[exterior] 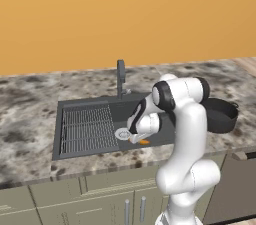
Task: Dump the carrot from the pot into the sink. Then turn on the water and wash the carrot. Then turn off the water and put the carrot back in the pot.
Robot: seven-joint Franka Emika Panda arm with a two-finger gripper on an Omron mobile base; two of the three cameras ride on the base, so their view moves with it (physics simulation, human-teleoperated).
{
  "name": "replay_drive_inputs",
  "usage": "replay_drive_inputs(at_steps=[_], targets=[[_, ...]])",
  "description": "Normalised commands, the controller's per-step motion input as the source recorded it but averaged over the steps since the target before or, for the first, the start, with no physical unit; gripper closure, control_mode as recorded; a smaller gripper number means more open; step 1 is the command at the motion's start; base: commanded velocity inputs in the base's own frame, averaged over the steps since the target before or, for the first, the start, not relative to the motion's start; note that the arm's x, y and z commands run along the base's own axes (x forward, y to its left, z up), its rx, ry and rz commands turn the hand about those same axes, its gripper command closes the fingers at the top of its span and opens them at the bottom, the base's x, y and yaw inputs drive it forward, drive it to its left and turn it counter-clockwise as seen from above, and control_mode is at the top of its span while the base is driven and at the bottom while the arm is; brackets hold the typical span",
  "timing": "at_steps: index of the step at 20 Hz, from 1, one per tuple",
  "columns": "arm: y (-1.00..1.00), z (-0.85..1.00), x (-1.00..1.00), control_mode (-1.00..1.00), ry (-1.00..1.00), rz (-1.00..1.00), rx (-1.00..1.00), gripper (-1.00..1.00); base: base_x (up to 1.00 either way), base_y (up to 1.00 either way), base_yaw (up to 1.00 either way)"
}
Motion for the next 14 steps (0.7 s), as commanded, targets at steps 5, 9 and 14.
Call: replay_drive_inputs(at_steps=[5, 9, 14], targets=[[0.0, -0.18, 0.24, -1.0, 0.0, 0.0, 0.0, -1.0, 0.0, 0.0, 0.0], [0.0, -0.2, 0.25, -1.0, 0.0, 0.0, 0.0, -1.0, 0.0, 0.0, 0.0], [0.0, -0.28, 0.32, -1.0, 0.0, 0.0, 0.0, -1.0, 0.0, 0.0, 0.0]])
